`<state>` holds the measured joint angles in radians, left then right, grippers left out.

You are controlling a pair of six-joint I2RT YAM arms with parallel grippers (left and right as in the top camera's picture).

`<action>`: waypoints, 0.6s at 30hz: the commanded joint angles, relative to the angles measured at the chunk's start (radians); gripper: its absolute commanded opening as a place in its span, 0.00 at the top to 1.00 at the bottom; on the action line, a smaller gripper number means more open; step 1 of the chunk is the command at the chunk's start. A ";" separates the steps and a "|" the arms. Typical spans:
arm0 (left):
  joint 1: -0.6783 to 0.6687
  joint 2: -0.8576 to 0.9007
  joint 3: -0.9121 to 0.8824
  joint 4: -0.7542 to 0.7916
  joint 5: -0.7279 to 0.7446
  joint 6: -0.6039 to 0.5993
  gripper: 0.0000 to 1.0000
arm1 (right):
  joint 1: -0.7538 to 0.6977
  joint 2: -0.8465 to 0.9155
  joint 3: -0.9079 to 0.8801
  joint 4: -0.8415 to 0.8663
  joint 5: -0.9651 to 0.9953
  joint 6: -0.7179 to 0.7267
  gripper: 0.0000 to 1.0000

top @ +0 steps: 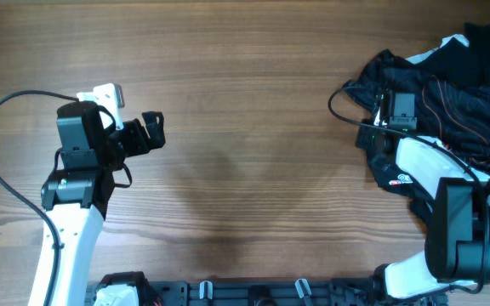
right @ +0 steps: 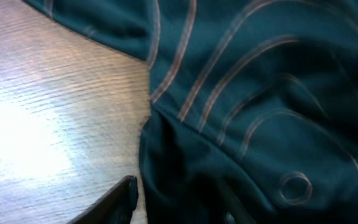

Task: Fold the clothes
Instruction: 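Reach the right gripper into the black shirt pile and grasp a corner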

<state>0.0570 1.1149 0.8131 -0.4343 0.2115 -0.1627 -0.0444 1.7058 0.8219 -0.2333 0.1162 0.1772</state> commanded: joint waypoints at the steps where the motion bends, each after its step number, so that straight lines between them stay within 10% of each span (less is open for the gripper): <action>1: -0.007 0.005 0.019 -0.008 0.016 -0.003 0.00 | 0.004 0.013 -0.014 -0.062 0.051 0.035 0.86; 5: -0.007 0.005 0.019 -0.012 0.016 -0.003 0.00 | 0.004 0.010 -0.021 -0.128 -0.017 0.026 0.96; 10: -0.007 0.005 0.019 -0.012 0.016 -0.003 0.00 | 0.118 -0.090 -0.021 -0.099 -0.575 -0.056 0.96; 18: -0.007 0.006 0.019 0.009 0.016 -0.003 0.00 | 0.628 -0.111 -0.021 0.374 -0.409 0.256 0.94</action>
<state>0.0570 1.1149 0.8146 -0.4408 0.2115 -0.1627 0.4778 1.6100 0.8013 0.0124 -0.3889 0.3061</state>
